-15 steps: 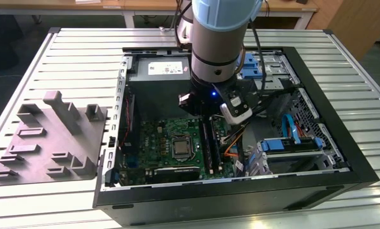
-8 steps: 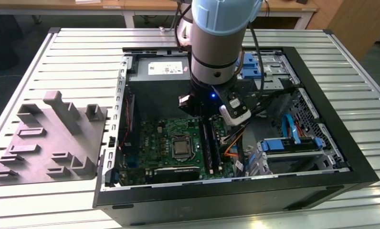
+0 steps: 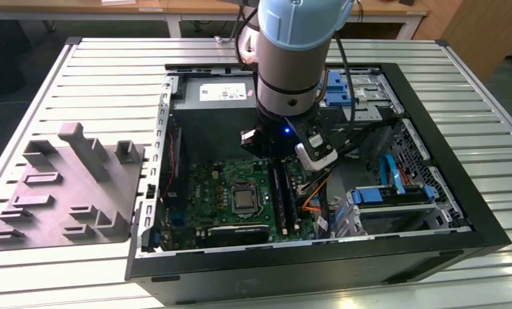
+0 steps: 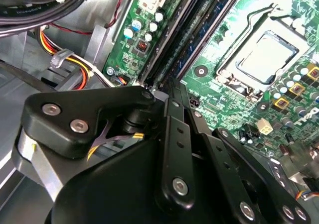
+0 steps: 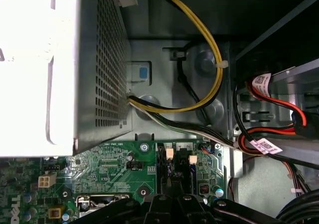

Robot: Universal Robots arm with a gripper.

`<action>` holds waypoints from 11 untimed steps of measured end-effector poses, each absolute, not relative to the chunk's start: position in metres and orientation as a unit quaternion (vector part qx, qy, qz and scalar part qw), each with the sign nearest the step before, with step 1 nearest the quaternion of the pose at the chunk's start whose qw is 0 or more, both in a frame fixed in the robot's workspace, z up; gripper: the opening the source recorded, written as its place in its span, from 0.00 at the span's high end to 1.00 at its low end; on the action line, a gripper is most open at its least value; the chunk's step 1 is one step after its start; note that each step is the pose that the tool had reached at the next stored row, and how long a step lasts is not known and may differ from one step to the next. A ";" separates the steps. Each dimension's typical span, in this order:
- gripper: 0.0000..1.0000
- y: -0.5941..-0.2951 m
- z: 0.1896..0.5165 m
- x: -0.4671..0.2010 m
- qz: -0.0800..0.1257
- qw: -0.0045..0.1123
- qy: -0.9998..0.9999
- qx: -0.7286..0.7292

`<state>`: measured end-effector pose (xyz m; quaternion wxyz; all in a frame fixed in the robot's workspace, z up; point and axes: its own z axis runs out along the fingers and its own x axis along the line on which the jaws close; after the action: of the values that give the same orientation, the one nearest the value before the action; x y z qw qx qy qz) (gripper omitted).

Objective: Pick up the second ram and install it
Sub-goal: 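Press down the second ram until it locks into place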

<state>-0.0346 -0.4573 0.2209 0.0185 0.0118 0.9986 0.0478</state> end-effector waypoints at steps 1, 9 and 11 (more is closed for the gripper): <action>0.90 -0.457 0.220 -0.035 0.048 0.019 0.999 0.012; 0.90 -0.457 0.217 -0.035 0.048 0.018 0.999 0.012; 0.90 -0.457 0.217 -0.035 0.048 0.018 0.999 0.012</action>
<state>-0.0346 -0.4573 0.2170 0.0185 0.0118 0.9986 0.0477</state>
